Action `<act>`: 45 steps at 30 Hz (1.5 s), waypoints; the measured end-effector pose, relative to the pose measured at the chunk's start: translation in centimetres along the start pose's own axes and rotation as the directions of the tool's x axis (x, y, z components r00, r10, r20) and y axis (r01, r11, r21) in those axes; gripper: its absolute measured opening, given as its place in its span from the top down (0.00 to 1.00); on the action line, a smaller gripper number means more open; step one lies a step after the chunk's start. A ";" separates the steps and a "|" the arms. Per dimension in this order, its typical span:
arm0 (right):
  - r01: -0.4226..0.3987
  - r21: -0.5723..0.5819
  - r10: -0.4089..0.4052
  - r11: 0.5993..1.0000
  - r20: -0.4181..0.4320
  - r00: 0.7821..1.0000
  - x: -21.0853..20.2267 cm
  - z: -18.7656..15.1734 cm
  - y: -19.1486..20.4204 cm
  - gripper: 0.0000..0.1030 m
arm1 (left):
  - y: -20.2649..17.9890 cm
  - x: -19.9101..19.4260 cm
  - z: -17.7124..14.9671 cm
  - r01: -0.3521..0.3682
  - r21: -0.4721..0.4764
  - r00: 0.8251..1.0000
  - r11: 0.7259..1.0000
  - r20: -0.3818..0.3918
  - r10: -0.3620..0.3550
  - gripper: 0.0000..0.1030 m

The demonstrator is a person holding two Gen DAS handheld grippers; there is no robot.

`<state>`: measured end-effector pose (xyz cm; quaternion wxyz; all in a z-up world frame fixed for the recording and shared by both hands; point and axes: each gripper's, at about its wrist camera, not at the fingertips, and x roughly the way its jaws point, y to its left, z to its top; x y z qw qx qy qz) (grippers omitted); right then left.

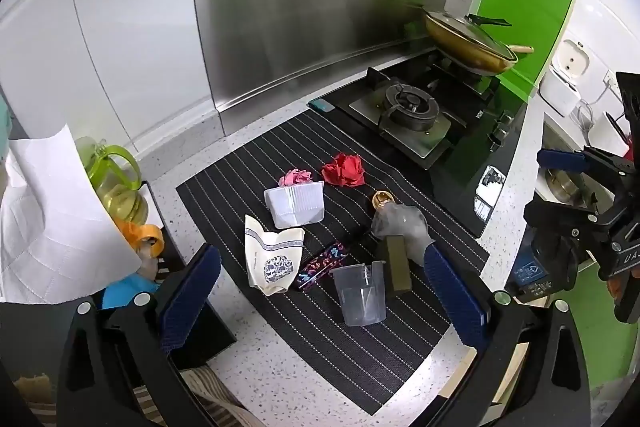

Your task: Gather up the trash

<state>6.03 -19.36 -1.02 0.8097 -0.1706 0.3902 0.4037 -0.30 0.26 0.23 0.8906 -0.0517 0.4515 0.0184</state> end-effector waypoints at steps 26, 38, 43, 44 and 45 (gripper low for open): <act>0.006 -0.004 -0.006 1.000 -0.002 1.000 -0.1 -0.2 -0.3 0.03 | 0.2 0.1 0.0 -0.005 -0.019 1.000 1.000 0.006 0.005 0.05; 0.005 -0.005 -0.005 1.000 -0.003 1.000 -0.1 -0.2 -0.3 0.03 | 0.1 0.0 -0.1 -0.005 -0.019 1.000 1.000 0.006 0.005 0.05; 0.007 -0.005 -0.007 1.000 -0.004 1.000 -0.1 -0.2 -0.2 0.03 | 0.1 0.0 -0.1 -0.004 -0.019 1.000 1.000 0.006 0.005 0.05; 0.005 -0.005 -0.005 1.000 -0.003 1.000 -0.1 -0.2 -0.4 0.03 | 0.1 0.0 -0.1 -0.005 -0.019 1.000 1.000 0.006 0.005 0.05; 0.005 -0.006 -0.005 1.000 -0.003 1.000 -0.2 -0.2 -0.4 0.03 | 0.1 0.0 -0.1 -0.005 -0.020 1.000 1.000 0.006 0.006 0.05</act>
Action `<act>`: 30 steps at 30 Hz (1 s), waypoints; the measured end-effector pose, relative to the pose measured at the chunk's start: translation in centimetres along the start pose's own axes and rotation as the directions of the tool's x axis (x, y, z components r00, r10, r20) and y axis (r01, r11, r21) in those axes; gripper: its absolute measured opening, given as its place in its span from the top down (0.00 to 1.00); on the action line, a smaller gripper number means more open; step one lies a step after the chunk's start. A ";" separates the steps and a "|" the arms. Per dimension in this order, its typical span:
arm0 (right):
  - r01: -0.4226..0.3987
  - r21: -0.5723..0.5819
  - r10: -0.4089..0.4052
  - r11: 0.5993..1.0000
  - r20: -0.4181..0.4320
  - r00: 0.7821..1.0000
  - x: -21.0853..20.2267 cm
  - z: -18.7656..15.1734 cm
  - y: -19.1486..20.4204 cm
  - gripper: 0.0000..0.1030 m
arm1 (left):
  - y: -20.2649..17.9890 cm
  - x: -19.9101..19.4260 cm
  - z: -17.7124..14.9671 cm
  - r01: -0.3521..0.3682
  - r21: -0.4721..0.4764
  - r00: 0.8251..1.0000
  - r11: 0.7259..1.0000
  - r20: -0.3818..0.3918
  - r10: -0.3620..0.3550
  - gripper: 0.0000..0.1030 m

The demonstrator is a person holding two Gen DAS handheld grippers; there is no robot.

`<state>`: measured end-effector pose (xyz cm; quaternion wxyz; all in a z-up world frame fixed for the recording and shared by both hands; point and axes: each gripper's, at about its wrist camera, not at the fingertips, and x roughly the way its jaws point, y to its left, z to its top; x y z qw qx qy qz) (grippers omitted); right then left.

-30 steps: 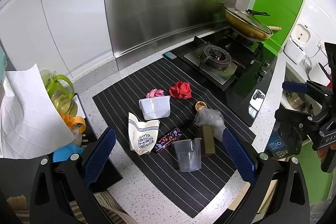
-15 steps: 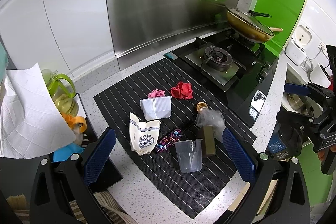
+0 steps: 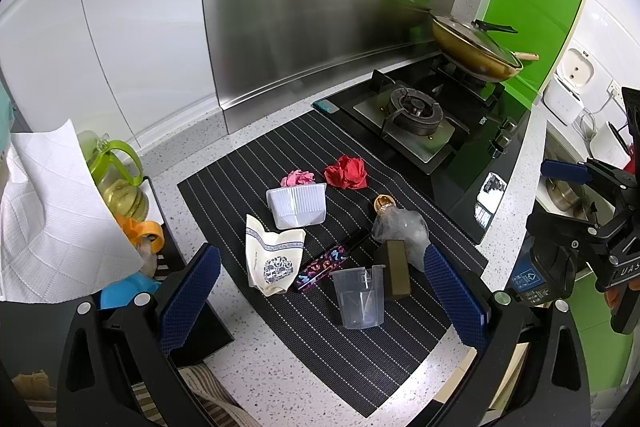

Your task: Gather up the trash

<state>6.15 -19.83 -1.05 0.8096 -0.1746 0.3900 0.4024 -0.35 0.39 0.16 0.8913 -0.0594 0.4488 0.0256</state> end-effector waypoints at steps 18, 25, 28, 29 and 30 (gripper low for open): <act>0.002 0.001 -0.002 1.000 -0.001 1.000 0.2 0.0 0.1 0.03 | -0.1 0.0 0.0 0.002 -0.001 1.000 1.000 -0.001 -0.002 0.05; 0.002 0.003 -0.002 1.000 -0.004 1.000 0.1 0.0 -0.1 0.03 | 0.2 1.1 0.3 0.003 -0.016 1.000 1.000 -0.018 -0.003 0.05; 0.002 0.002 -0.002 1.000 -0.010 1.000 0.3 -0.3 -0.2 0.03 | 0.5 1.9 0.4 -0.006 -0.016 1.000 1.000 -0.029 0.006 0.05; 0.002 0.002 -0.002 1.000 -0.013 1.000 0.3 -0.3 -0.3 0.03 | 0.7 2.3 0.5 -0.011 -0.019 0.999 1.000 -0.037 0.010 0.05; 0.001 0.002 -0.001 1.000 -0.015 1.000 0.5 -0.4 -0.3 0.03 | 0.9 2.8 0.6 -0.015 -0.022 0.999 1.000 -0.045 0.014 0.05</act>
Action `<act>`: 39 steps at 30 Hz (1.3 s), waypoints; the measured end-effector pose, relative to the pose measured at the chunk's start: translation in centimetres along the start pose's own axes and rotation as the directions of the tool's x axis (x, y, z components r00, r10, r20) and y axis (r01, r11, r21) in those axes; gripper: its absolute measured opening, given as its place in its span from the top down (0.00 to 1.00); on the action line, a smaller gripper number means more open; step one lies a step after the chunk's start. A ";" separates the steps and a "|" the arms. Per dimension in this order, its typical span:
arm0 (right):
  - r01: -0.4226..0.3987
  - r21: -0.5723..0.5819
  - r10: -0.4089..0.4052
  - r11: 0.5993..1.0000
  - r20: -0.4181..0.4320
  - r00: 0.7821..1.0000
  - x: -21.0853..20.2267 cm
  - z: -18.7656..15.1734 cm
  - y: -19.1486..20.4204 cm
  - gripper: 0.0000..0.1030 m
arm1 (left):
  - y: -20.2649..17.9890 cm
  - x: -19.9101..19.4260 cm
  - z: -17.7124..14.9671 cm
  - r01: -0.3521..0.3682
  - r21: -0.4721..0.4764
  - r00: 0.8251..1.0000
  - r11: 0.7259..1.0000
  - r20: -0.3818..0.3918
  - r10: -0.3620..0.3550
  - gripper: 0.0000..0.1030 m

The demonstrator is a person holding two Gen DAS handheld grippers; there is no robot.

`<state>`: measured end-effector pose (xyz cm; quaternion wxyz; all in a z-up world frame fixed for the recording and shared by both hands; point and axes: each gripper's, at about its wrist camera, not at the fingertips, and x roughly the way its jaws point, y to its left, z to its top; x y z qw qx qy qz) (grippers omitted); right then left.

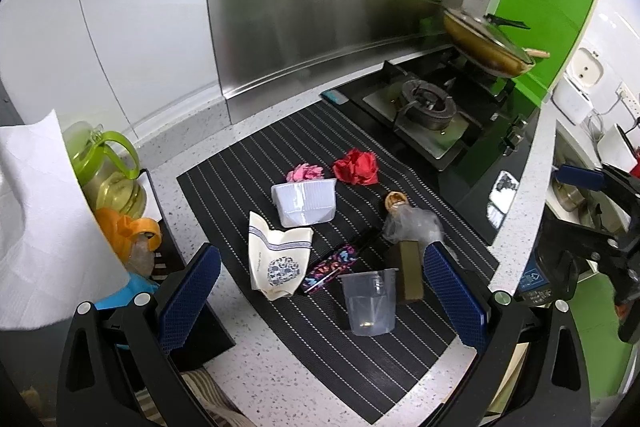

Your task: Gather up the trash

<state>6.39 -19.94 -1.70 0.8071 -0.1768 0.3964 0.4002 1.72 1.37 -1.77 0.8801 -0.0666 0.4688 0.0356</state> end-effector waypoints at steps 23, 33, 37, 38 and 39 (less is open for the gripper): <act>0.000 0.042 0.002 0.999 -0.060 0.998 2.7 0.1 -1.8 0.03 | 6.7 14.2 1.0 -0.115 -0.143 0.933 0.983 -0.354 0.057 0.06; 0.001 0.056 0.004 0.998 -0.086 0.996 3.8 0.3 -2.2 0.03 | 8.0 16.9 -0.4 -0.075 -0.175 0.917 0.982 -0.398 -0.001 0.65; 0.000 0.055 0.005 0.998 -0.092 0.996 4.2 0.4 -2.1 0.03 | 8.2 16.9 -0.5 -0.074 -0.173 0.921 0.982 -0.390 0.000 0.92; 0.000 0.054 0.005 0.999 -0.093 0.996 4.3 0.4 -2.0 0.03 | 8.1 16.8 -0.5 -0.074 -0.170 0.922 0.983 -0.388 0.003 0.92; 0.000 0.053 0.005 0.999 -0.094 0.996 4.4 0.4 -2.0 0.03 | 8.1 16.7 -0.4 -0.074 -0.166 0.924 0.983 -0.383 0.005 0.92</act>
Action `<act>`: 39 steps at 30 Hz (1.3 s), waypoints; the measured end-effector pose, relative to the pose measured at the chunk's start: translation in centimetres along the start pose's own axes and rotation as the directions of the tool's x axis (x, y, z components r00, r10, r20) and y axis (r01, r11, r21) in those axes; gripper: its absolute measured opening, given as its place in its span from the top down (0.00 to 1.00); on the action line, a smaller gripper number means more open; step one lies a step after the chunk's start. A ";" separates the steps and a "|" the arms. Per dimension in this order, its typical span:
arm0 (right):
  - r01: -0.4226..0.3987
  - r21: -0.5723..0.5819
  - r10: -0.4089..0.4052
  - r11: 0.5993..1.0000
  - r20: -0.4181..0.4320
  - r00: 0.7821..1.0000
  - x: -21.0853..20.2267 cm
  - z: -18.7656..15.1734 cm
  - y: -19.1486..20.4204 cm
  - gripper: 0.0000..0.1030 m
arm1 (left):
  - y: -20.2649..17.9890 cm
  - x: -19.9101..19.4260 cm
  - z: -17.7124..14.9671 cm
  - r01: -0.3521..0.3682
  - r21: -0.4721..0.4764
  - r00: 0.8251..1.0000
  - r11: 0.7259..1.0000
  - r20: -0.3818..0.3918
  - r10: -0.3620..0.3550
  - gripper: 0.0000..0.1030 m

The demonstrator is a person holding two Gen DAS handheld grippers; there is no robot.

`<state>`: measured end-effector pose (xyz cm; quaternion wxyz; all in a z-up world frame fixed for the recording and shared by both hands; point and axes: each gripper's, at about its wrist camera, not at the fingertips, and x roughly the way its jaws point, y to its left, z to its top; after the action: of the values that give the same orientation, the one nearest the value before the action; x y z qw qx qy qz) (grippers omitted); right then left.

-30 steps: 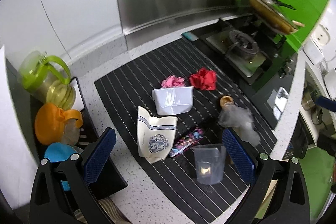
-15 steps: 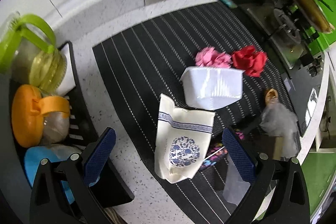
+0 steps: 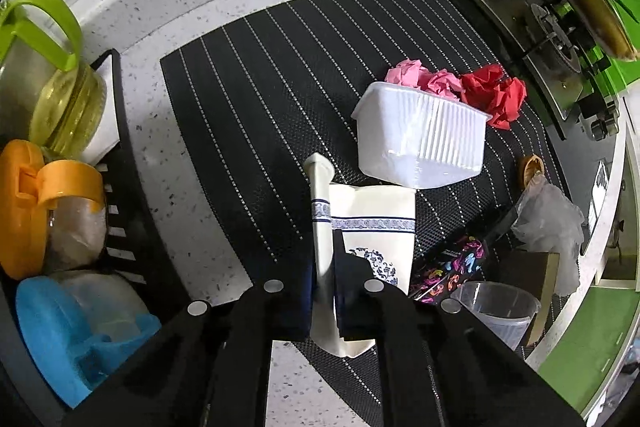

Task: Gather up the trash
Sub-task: 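Grasp the white blue-patterned paper cup with the left gripper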

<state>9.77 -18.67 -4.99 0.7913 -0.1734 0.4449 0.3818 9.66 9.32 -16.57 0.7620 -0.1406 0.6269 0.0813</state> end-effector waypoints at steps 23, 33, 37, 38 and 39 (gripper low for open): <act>0.045 -0.086 -0.055 0.995 -0.116 0.992 8.0 1.9 -0.1 0.03 | -1.6 -7.8 -3.6 -0.003 0.037 0.976 0.999 0.218 -0.005 0.93; 0.003 -0.076 -0.021 0.997 -0.238 0.971 13.6 1.6 -1.1 0.43 | -1.9 -8.1 -4.3 0.027 0.028 0.972 0.999 0.232 -0.032 0.93; -0.031 -0.069 0.013 0.997 -0.249 0.968 14.3 1.6 -1.2 0.74 | -1.8 -7.7 -4.4 0.038 0.020 0.974 0.999 0.224 -0.042 0.93; -0.039 -0.069 0.021 0.997 -0.248 0.969 14.3 1.6 -1.2 0.83 | -1.8 -7.7 -4.4 0.040 0.019 0.974 0.999 0.223 -0.043 0.93; -0.044 -0.067 0.026 0.997 -0.246 0.969 14.1 1.6 -1.2 0.86 | -1.8 -7.6 -4.4 0.041 0.020 0.974 0.999 0.222 -0.044 0.93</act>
<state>16.00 -12.12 -15.98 0.7168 -0.2396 0.5281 0.3871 4.63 6.61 -9.69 0.8298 -0.1381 0.5353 0.0755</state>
